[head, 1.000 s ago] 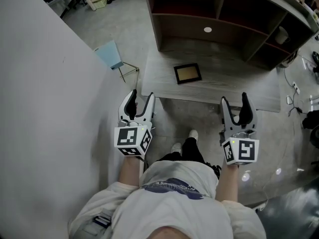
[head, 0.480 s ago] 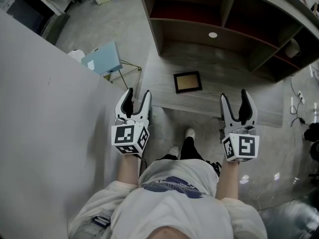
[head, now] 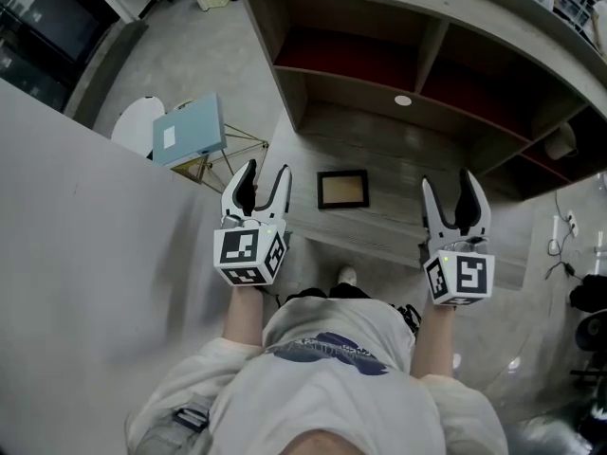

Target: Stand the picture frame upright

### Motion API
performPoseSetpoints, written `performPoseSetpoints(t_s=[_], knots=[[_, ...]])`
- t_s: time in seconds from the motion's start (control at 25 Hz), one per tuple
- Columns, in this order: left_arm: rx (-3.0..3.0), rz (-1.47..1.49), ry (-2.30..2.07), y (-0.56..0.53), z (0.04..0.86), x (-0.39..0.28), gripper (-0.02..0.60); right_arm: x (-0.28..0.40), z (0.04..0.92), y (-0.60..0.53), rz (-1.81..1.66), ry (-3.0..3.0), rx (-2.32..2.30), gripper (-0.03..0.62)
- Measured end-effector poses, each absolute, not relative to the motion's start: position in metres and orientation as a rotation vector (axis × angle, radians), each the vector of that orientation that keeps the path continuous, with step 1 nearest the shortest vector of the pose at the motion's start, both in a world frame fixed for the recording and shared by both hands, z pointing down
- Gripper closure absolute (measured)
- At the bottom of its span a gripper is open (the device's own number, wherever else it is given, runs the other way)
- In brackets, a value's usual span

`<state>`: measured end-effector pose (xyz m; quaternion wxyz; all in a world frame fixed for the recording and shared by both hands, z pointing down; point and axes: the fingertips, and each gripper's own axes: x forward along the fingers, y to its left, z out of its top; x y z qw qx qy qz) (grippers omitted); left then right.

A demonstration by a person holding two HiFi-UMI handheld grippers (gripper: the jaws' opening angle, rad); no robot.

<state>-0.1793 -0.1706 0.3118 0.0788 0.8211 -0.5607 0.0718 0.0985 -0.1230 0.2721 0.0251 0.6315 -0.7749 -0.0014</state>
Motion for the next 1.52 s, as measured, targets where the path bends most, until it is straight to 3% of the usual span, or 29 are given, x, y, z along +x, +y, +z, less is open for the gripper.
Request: performPoseSetpoints(t_s=[0.44,1.0,1.52], knots=[[2.285,0.41,-1.659,-0.186,0.388,-0.191,0.359,0.091,0.352,-0.167,0.21,-2.356,1.811,0.327],[2.14,0.613,-1.326,-0.194,0.539,-0.171,0.359,0.031,0.523,-0.193,0.588,-2.152,1.524,0.329],[2.026,0.704,-1.192,-0.196,0.632,-0.139,0.359,0.017,0.633,-0.198,0.752,-2.012,1.381,0.391]])
